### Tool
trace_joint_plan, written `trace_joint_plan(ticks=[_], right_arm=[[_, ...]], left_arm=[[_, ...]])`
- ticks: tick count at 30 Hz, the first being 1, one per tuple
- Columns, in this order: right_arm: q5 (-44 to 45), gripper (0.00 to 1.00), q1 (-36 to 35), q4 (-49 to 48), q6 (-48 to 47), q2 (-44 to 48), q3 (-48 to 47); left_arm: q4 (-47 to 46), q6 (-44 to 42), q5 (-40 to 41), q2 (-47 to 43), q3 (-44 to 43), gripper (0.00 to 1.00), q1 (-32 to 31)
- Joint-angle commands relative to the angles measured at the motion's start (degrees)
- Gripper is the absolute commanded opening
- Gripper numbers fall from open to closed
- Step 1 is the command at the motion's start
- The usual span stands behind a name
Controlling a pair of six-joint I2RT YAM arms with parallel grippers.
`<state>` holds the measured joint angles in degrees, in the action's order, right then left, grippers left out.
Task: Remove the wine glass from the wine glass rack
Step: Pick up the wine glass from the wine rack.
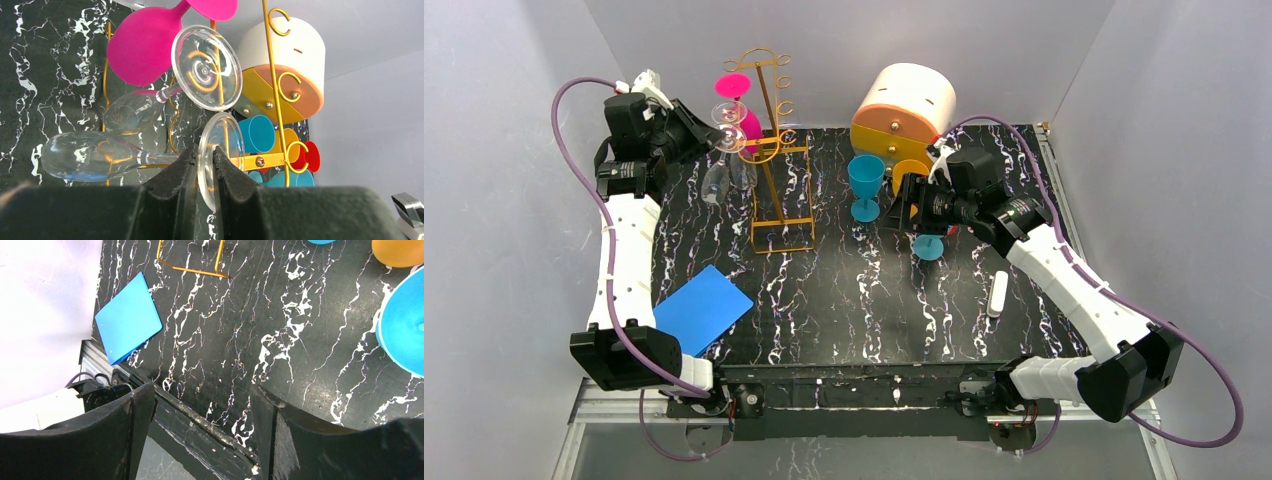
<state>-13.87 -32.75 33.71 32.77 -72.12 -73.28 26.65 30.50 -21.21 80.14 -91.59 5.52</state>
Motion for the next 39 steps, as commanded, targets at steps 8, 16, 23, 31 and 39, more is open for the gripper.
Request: trace_joint_plan(ticks=[8, 16, 23, 31, 39], right_arm=[[0.17, 0.78, 0.01, -0.76, 0.09, 1.12, -0.64], [0.13, 0.78, 0.0, -0.82, 0.18, 1.01, -0.82], [0.14, 0.78, -0.02, -0.81, 0.17, 1.2, -0.73], [0.2, 0.78, 0.02, -0.84, 0.36, 1.44, -0.55], [7.48, 0.79, -0.02, -3.18, 2.19, 5.31, -0.21]], left_arm=[[-0.36, 2.77, 1.95, -3.34, -1.42, 0.0, 0.2], [-1.26, 2.02, 2.81, -4.61, -0.82, 0.0, 0.2], [-1.51, 1.45, 4.61, -5.67, -0.76, 0.0, 0.2], [-1.26, -0.09, 7.91, -7.22, -0.05, 0.0, 0.19], [4.45, 1.77, 29.2, -14.79, 4.31, 0.0, 0.19]])
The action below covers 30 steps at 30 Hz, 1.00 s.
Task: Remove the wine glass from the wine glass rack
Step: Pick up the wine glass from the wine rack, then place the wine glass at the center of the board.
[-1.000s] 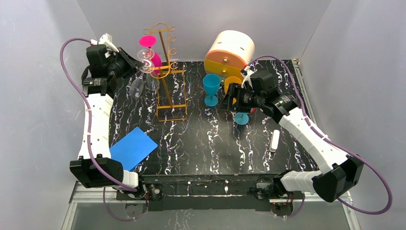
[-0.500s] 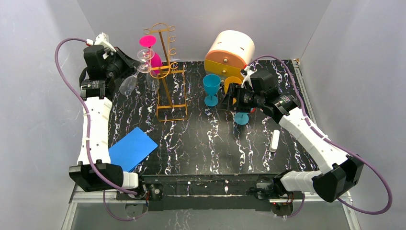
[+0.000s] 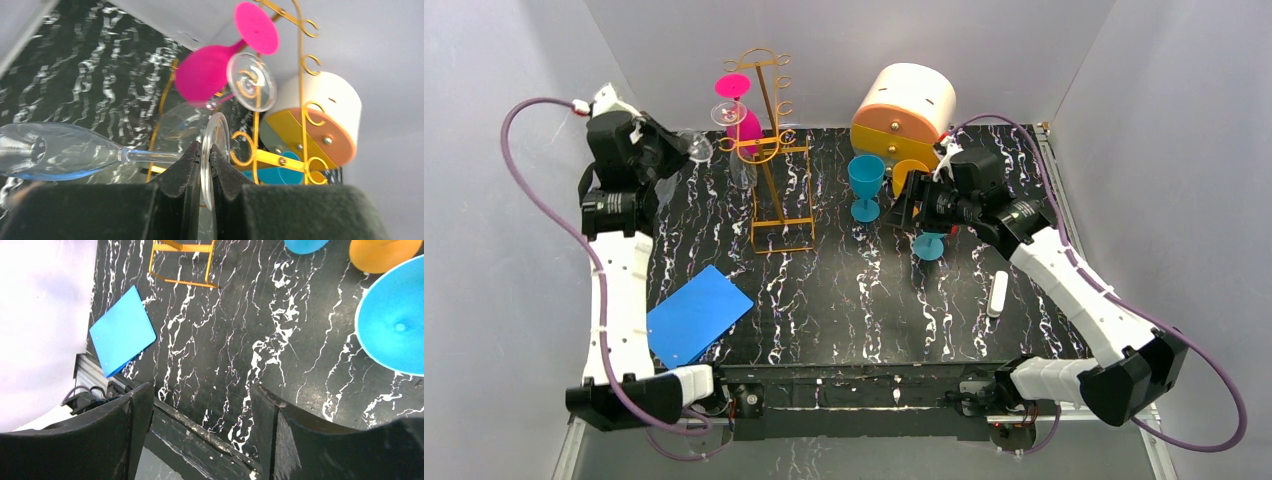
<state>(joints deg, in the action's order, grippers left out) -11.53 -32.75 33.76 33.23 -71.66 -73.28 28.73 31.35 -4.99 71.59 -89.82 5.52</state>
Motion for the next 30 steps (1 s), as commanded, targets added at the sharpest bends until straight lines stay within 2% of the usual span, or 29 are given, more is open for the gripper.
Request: trace_joint_plan(ticks=[1, 6, 13, 16, 20, 27, 30], right_arm=[[6.09, 0.79, -0.01, -4.82, 2.05, 6.15, 0.63], [10.24, 0.8, 0.04, -9.41, 2.79, 10.72, 3.81], [15.4, 0.81, -0.03, -9.63, 2.8, 12.78, 4.92], [16.99, 0.85, -0.03, -10.71, 3.51, 13.93, 5.99], [16.02, 0.89, 0.03, -13.12, 3.99, 15.07, 7.77], [9.18, 0.94, -0.02, -16.26, 5.59, 15.25, 11.02], [6.25, 0.94, 0.01, -17.39, 6.53, 14.83, 12.25]], left_arm=[[2.99, 1.17, 14.4, -6.93, 3.27, 0.0, -0.19], [6.11, 3.42, 19.21, -9.04, 7.31, 0.0, -1.57], [3.87, 3.45, 11.57, -13.05, 16.04, 0.0, -4.19], [2.98, 4.07, 8.44, -14.69, 18.3, 0.0, -5.69], [2.5, 4.32, 5.13, -16.14, 20.72, 0.0, -8.69], [1.39, 3.15, -6.36, -18.5, 27.51, 0.0, -13.41], [-1.94, 3.85, -12.78, -20.26, 31.46, 0.0, -15.33]])
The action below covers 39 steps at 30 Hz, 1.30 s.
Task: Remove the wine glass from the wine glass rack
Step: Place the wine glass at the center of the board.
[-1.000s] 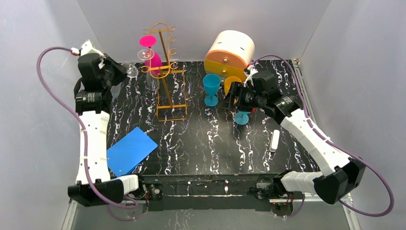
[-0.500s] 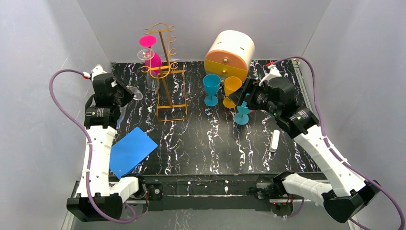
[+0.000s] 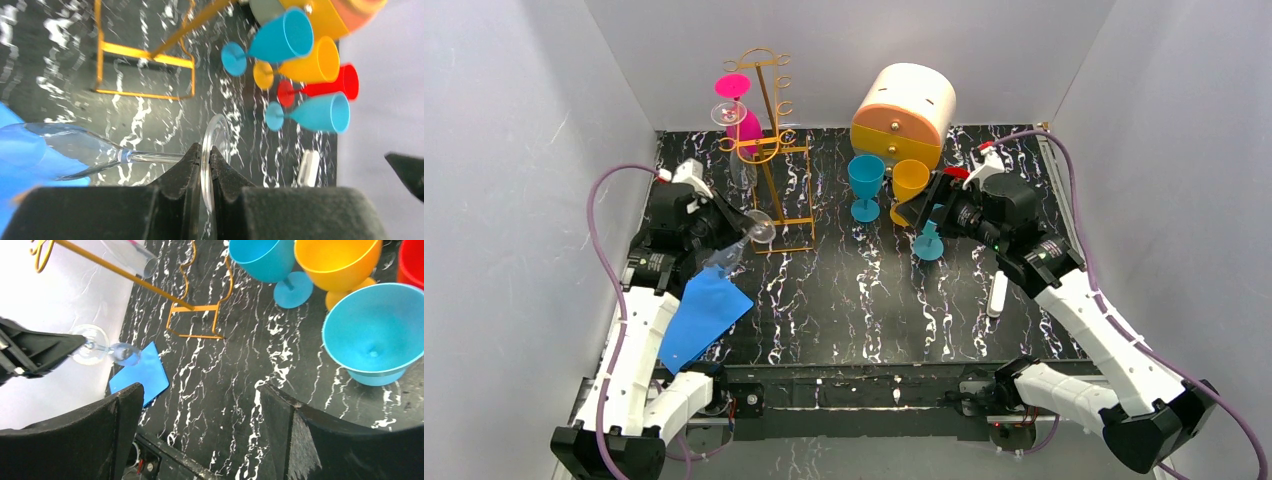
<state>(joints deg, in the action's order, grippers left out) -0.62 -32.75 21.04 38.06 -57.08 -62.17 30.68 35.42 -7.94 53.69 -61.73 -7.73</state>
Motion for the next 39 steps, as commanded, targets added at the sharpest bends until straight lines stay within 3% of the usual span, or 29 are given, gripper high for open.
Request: trace_joint_plan(ticks=[1, 6, 11, 18, 28, 39], right_arm=[[-5.88, 0.94, -0.03, -5.05, 2.37, 0.0, 1.51], [-14.51, 0.97, 0.11, -7.25, 6.97, -2.34, 2.67], [-25.09, 0.96, 0.06, -9.35, 9.98, -6.37, 2.37], [-40.67, 0.88, 0.14, -22.02, 14.31, -9.95, 4.76], [-44.44, 0.63, 0.14, -24.6, 15.92, -11.06, 6.16], [-49.18, 0.46, 0.1, -29.56, 18.91, -12.43, 6.93]], left_arm=[[-5.95, -0.45, -12.23, -3.04, 4.63, 0.0, -2.78], [-9.51, -3.76, -20.47, -2.76, 5.25, 0.0, -6.15], [-17.2, -1.14, -25.41, -0.45, 6.11, 0.0, -11.55], [-22.19, -0.12, -19.91, 4.17, 4.95, 0.0, -24.46], [-27.93, 1.66, -21.88, 5.99, 3.78, 0.0, -25.8], [-29.92, 2.75, -25.09, 5.11, 4.73, 0.0, -25.85]])
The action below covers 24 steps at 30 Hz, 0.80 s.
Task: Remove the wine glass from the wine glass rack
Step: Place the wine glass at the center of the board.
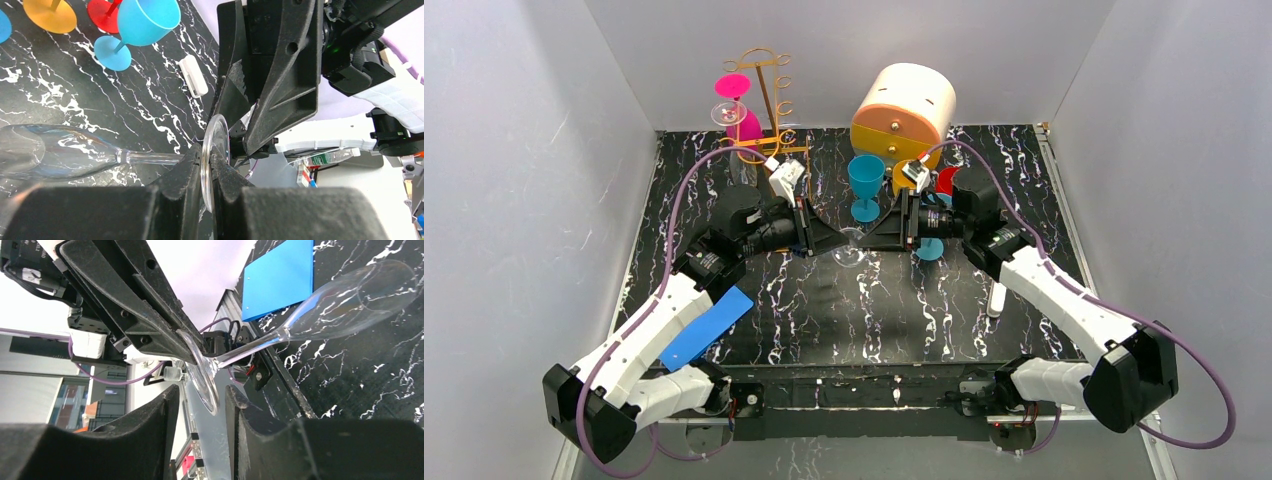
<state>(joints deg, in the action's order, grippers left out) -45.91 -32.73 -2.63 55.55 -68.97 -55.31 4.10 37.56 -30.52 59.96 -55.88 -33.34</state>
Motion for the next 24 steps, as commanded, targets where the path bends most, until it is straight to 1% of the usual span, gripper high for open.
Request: trace_joint_plan(ticks=[1, 3, 5, 12, 15, 16, 19, 21, 24], right_arm=[[-4.59, 0.46, 0.11, -6.35, 1.67, -0.9, -0.03], [-5.66, 0.43, 0.08, -7.09, 1.84, -1.21, -0.21], [-6.01, 0.38, 0.05, -7.93, 1.85, -1.36, -0.32], [-6.1, 0.15, 0.05, -9.36, 2.05, -1.87, -0.28], [-5.55, 0.01, -0.01, -9.49, 2.1, -1.71, 0.0], [-5.15, 0.01, 0.03, -9.49, 2.11, -1.58, 0.08], [-3.42, 0.01, 0.04, -9.2, 1.61, -0.84, 0.37], [-1.65, 0.01, 0.12, -8.54, 0.92, -0.18, 0.64], [0.23, 0.01, 0.02, -7.8, -0.09, 0.69, 0.88]], left_arm=[[-3.72, 0.89, -2.79, -1.09, -0.99, 0.0, -0.22], [-4.62, 1.5, -3.64, -0.85, -0.67, 0.0, -0.28], [-6.45, 2.14, -3.88, -0.73, -0.43, 0.0, -0.32], [-8.6, 3.05, -4.71, -0.8, 0.51, 0.0, -0.32], [-7.56, 2.27, -3.84, -1.16, 1.15, 0.0, -0.32], [-6.57, 1.73, -3.42, -1.23, 1.01, 0.0, -0.32], [-4.5, 0.0, -3.05, -0.96, -0.26, 0.14, -0.32], [-0.99, -1.55, -2.76, -0.67, -1.44, 0.3, -0.32], [1.86, -2.89, -3.36, -0.39, -2.57, 0.42, -0.32]])
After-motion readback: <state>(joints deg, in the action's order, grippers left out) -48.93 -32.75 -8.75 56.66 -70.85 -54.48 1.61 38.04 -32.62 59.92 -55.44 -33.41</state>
